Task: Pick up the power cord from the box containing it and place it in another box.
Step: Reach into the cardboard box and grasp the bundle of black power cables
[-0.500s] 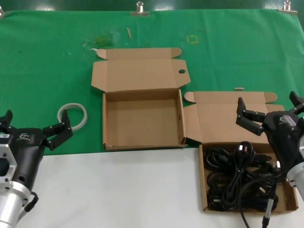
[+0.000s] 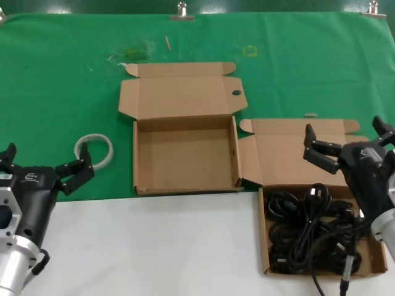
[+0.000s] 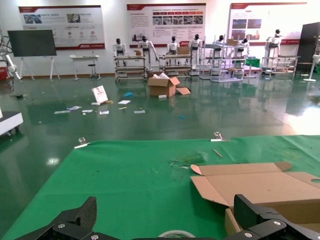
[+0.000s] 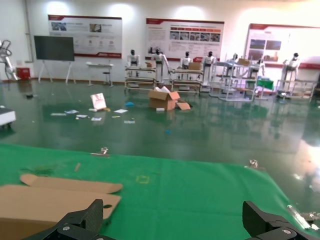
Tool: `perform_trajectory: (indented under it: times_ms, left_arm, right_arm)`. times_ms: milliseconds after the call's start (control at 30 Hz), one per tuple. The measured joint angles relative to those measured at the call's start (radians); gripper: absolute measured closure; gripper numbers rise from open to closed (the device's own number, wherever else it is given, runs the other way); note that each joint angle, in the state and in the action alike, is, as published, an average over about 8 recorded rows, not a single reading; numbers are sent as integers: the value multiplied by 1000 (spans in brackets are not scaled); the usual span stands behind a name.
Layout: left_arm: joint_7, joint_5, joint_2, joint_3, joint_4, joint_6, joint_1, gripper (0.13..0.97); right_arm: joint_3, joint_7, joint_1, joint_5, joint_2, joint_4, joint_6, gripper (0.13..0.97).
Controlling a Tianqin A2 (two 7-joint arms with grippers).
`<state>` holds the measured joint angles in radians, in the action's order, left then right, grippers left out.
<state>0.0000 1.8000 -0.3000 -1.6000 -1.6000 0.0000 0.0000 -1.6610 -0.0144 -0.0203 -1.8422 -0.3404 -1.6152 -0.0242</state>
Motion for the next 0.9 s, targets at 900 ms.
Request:
perform_trajectory:
  times_ms: [900]
  left_arm:
    - [0, 0, 0, 0, 0, 0, 0, 374]
  right_arm:
    - [-301, -278, 177, -598, -356, -91, -168, 145]
